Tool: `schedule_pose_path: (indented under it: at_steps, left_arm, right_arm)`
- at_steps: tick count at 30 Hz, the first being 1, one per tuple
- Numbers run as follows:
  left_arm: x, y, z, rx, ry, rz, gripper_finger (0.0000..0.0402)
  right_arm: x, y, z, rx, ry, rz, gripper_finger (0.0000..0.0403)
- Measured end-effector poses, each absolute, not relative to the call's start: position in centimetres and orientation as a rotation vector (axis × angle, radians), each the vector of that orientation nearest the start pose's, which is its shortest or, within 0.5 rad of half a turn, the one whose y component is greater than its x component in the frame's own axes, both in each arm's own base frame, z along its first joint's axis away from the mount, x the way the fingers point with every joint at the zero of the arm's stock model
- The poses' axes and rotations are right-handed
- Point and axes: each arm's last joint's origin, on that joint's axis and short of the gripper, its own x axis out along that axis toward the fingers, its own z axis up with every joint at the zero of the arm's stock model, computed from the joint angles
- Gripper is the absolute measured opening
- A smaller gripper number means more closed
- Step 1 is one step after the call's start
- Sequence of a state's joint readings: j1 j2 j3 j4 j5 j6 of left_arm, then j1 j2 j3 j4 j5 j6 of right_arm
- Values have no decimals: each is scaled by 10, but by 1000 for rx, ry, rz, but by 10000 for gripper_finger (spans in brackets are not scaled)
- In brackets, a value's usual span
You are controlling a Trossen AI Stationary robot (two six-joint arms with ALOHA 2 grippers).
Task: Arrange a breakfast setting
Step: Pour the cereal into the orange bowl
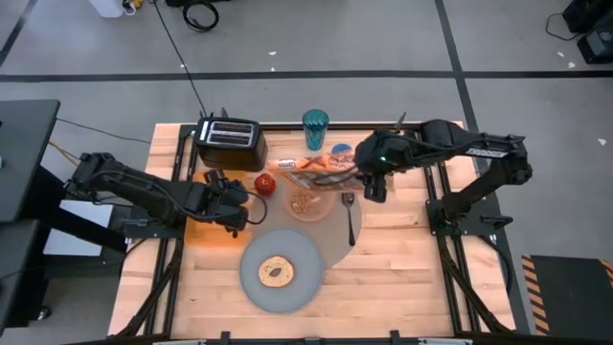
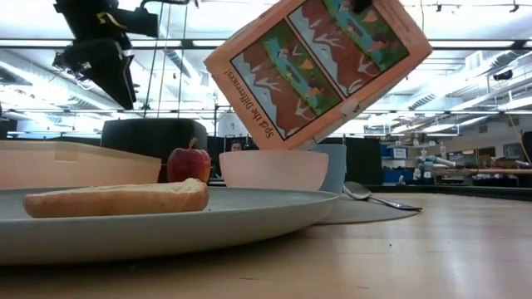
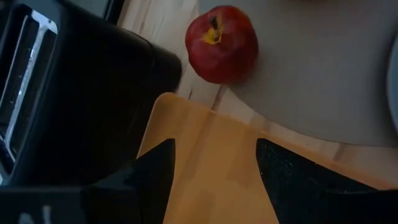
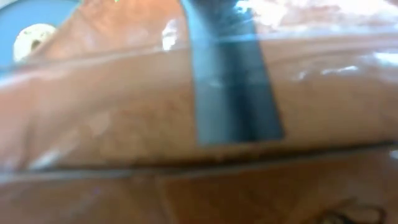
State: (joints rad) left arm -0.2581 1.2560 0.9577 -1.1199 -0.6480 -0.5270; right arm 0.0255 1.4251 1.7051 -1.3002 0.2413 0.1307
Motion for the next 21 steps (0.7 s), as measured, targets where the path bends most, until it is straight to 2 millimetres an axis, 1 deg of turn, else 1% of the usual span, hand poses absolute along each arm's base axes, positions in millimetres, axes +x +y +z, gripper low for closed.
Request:
schedule_pose_path:
  at_steps: [5, 8, 11, 14, 21]
  left_arm:
    - [199, -39, 253, 194, 1119, 602, 231]
    - [199, -41, 253, 206, 1118, 593, 231]
    - [198, -43, 253, 231, 1119, 578, 231]
    - [198, -44, 253, 256, 1118, 569, 231]
    - [201, -43, 255, 324, 1099, 564, 231]
  right_arm:
    - [267, -6, 408, -6, 1030, -278, 236]
    - [277, -4, 408, 18, 1034, -236, 236]
    - [280, 2, 407, 44, 1049, -206, 236]
    - [276, 7, 407, 60, 1082, -206, 236]
    - [252, 9, 418, 98, 1093, -279, 236]
